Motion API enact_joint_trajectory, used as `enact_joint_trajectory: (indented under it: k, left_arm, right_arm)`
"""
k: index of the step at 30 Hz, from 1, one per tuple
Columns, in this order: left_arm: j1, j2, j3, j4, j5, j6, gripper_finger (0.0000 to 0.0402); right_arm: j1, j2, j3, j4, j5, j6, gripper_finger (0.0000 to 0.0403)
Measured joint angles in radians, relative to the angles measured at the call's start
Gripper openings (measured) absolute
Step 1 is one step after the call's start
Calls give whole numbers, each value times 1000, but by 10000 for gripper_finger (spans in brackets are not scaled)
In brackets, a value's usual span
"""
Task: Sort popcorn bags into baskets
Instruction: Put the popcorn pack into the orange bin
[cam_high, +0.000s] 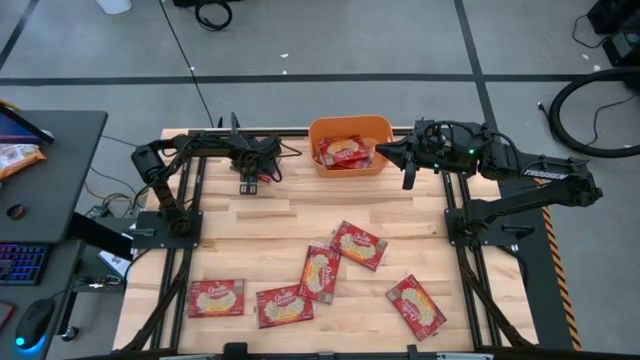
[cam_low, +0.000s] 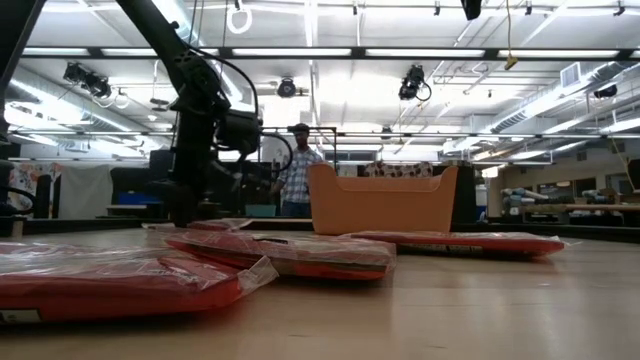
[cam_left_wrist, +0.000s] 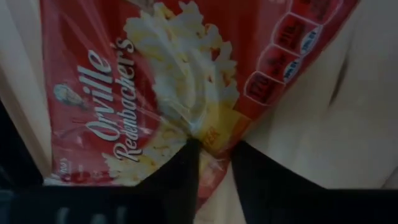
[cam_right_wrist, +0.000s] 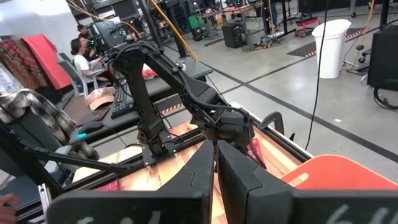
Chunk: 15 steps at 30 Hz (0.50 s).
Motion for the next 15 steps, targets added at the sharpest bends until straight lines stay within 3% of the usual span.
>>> enact_joint_trajectory:
  k: [6,15]
  left_arm:
    - [1,-2,5,-73,10,-134,12]
    - [-18,-52,127,-310,170,-262,4]
  right_arm:
    - [0,0,0,0,18,-7,24]
    - [0,0,0,0,18,-73,24]
